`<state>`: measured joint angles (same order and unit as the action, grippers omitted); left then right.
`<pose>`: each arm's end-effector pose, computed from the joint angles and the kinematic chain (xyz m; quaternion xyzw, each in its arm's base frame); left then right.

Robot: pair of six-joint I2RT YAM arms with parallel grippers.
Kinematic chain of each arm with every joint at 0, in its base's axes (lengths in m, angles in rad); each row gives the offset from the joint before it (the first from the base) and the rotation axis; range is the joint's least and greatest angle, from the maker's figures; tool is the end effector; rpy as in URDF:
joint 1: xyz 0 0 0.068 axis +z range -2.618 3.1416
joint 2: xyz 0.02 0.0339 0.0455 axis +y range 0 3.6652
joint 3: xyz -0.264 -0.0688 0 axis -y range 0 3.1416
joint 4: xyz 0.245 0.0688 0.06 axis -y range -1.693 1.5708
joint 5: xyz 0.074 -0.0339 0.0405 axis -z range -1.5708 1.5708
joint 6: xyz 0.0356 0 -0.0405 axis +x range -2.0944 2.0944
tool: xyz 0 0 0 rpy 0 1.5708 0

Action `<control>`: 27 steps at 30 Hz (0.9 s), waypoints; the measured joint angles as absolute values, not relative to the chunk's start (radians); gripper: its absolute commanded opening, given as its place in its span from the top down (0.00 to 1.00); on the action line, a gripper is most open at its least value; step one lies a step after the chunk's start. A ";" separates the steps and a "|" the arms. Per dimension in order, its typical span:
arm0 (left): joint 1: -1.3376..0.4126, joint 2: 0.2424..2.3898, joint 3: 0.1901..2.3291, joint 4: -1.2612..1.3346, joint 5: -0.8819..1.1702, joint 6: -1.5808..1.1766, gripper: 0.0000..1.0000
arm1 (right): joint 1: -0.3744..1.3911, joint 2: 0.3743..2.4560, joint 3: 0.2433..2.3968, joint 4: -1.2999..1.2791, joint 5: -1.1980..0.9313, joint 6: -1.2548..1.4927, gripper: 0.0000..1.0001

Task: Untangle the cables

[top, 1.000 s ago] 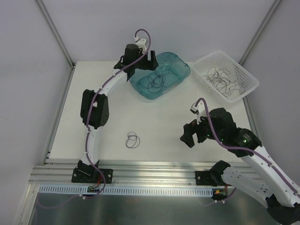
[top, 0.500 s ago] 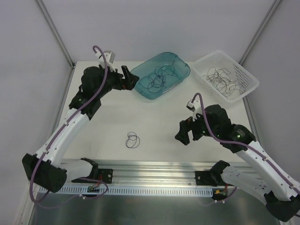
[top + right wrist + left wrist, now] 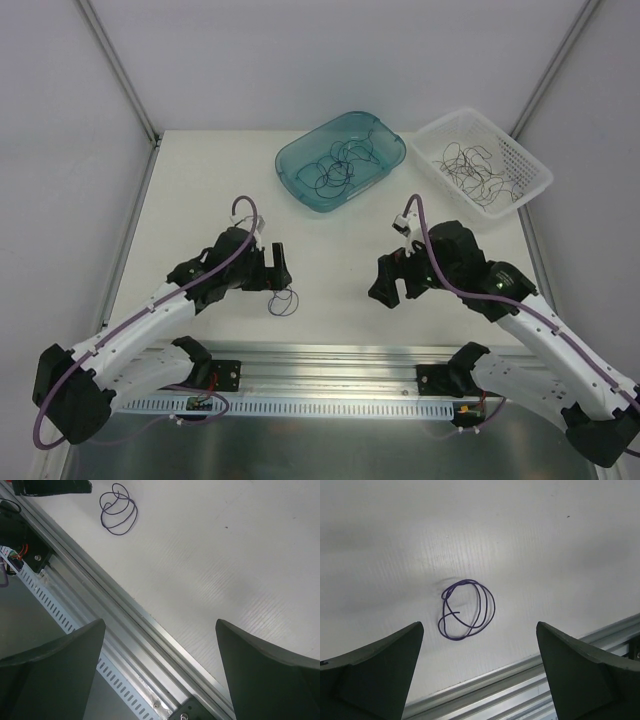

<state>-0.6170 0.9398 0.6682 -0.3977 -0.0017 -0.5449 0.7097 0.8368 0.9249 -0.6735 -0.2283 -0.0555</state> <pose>0.1651 -0.1170 0.2507 0.0321 0.8996 -0.2384 0.3646 0.1256 0.1185 0.3308 -0.3768 0.7919 0.2460 0.4128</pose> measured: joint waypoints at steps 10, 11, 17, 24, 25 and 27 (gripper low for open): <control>-0.690 1.206 0.709 -0.410 -0.167 -0.624 0.26 | 0.732 0.859 0.925 -0.686 -0.236 -0.052 0.03; -0.697 1.242 0.723 -0.408 -0.173 -0.629 0.29 | 0.735 0.859 0.925 -0.690 -0.236 -0.052 0.03; -0.735 1.358 0.770 -0.406 -0.193 -0.643 0.38 | 0.741 0.859 0.925 -0.709 -0.233 -0.052 0.03; -0.773 1.460 0.778 -0.407 -0.194 -0.658 0.56 | 0.744 0.859 0.925 -0.712 -0.232 -0.052 0.03; -0.774 1.470 0.780 -0.407 -0.194 -0.662 0.59 | 0.746 0.859 0.925 -0.712 -0.232 -0.053 0.03; -0.778 1.483 0.781 -0.407 -0.194 -0.667 0.70 | 0.750 0.859 0.925 -0.712 -0.232 -0.053 0.03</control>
<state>-0.7784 1.4826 0.7815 -0.4072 -0.1936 -0.6674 0.7498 0.8585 0.9245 -0.7124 -0.2321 -0.0528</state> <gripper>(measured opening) 0.387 0.971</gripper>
